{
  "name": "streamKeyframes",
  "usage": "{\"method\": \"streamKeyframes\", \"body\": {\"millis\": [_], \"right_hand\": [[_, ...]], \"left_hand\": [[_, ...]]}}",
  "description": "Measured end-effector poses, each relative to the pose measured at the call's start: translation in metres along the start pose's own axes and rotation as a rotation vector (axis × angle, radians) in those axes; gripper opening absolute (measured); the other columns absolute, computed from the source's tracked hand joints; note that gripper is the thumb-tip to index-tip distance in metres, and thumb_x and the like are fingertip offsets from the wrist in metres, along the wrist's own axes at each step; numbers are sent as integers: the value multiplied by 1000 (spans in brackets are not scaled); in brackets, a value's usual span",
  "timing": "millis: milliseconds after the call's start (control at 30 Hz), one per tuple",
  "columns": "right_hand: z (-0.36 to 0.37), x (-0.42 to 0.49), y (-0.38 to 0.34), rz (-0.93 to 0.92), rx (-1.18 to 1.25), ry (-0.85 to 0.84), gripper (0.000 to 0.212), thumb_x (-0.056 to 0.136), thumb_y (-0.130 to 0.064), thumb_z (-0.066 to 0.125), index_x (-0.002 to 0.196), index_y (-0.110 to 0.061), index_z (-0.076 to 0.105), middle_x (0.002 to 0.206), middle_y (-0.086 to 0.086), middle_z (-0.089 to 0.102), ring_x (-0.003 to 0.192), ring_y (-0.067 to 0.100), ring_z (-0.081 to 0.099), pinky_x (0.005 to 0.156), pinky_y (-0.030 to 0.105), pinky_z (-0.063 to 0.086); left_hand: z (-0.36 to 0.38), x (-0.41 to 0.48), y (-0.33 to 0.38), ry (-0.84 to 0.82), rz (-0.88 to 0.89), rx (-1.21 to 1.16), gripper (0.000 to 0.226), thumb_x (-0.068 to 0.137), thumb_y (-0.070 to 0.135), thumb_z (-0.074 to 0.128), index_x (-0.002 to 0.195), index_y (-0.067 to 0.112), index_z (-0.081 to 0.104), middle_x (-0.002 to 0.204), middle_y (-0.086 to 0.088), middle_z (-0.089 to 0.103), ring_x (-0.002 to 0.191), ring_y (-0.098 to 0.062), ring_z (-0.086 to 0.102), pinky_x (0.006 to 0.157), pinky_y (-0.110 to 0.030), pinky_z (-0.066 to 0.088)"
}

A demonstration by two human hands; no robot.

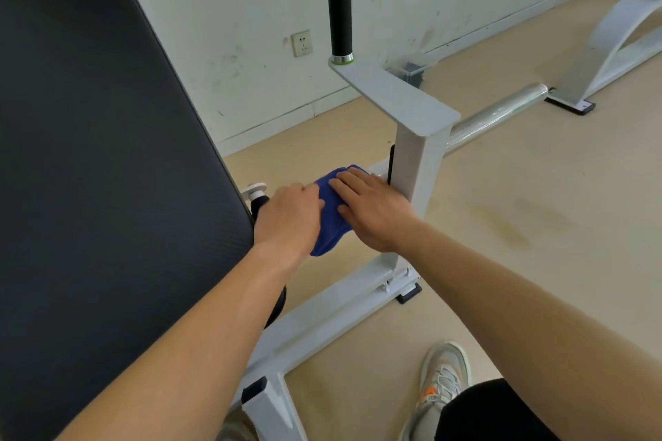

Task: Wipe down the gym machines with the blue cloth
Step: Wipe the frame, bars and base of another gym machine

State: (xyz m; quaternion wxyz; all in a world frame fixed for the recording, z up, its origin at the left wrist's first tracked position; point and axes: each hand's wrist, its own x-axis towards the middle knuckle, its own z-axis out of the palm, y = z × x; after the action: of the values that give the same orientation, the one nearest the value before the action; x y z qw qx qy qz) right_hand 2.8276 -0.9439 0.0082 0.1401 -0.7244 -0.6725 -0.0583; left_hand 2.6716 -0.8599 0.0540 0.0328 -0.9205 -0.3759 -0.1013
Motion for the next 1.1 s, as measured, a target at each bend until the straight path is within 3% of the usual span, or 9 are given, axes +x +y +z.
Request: {"method": "streamKeyframes", "body": {"millis": [167,267,333,433,533,633,733,933,1100], "right_hand": [[11,2,-3,64,140,79,41,104,-25,33,141,-14,50,145,1,49,138,23,37,117,33,20],[12,22,0,130,159,32,42,103,-29,25,129,-20,57,132,-3,56,129,20,44,117,36,19],[10,38,2,152,94,-39,38,102,-30,24,107,-20,61,110,-3,61,116,23,52,114,37,22],[9,49,5,132,1,-97,27,101,-27,29,84,-22,49,86,-5,53,99,26,56,105,36,30],[13,31,3,96,51,-28,40,103,-30,23,119,-19,59,119,-2,60,119,24,49,116,37,18],[18,7,-6,63,35,88,49,102,-30,23,139,-13,50,142,4,52,136,30,39,117,40,19],[24,-6,-15,51,-16,55,51,102,-30,29,149,-13,40,155,7,39,148,30,26,121,44,18],[10,9,-5,-211,-182,-83,54,102,-37,28,150,-13,37,153,7,41,143,30,34,119,44,23],[3,42,-4,-192,-82,-148,49,103,-43,19,140,-23,45,134,-1,56,122,24,50,107,37,34]], "left_hand": [[25,-15,16,-17,25,13,42,104,29,26,137,6,39,133,-9,52,121,-23,49,104,-34,37],[25,1,17,-106,-81,-9,35,104,27,26,127,12,48,124,-7,58,111,-25,54,92,-35,39],[19,17,17,-230,-154,-61,30,104,24,26,114,14,53,115,-8,62,100,-27,58,78,-36,39],[11,23,14,-311,-113,-24,19,101,18,35,108,14,52,108,-7,63,86,-25,57,69,-34,39],[12,1,14,-181,-45,63,24,103,24,35,118,12,48,114,-6,60,97,-23,59,71,-32,40],[15,-18,23,-110,-34,224,49,100,21,35,142,-3,28,136,-17,47,122,-29,48,96,-35,41],[16,-38,37,-186,-119,323,58,103,15,26,148,-15,3,153,-38,17,143,-48,22,116,-48,28],[24,-61,44,-220,-206,252,63,102,15,23,147,-16,-9,153,-41,-9,145,-52,-5,121,-51,12],[16,-32,35,-190,-258,132,67,98,23,40,149,-8,10,155,-25,19,147,-37,14,121,-43,15]]}}
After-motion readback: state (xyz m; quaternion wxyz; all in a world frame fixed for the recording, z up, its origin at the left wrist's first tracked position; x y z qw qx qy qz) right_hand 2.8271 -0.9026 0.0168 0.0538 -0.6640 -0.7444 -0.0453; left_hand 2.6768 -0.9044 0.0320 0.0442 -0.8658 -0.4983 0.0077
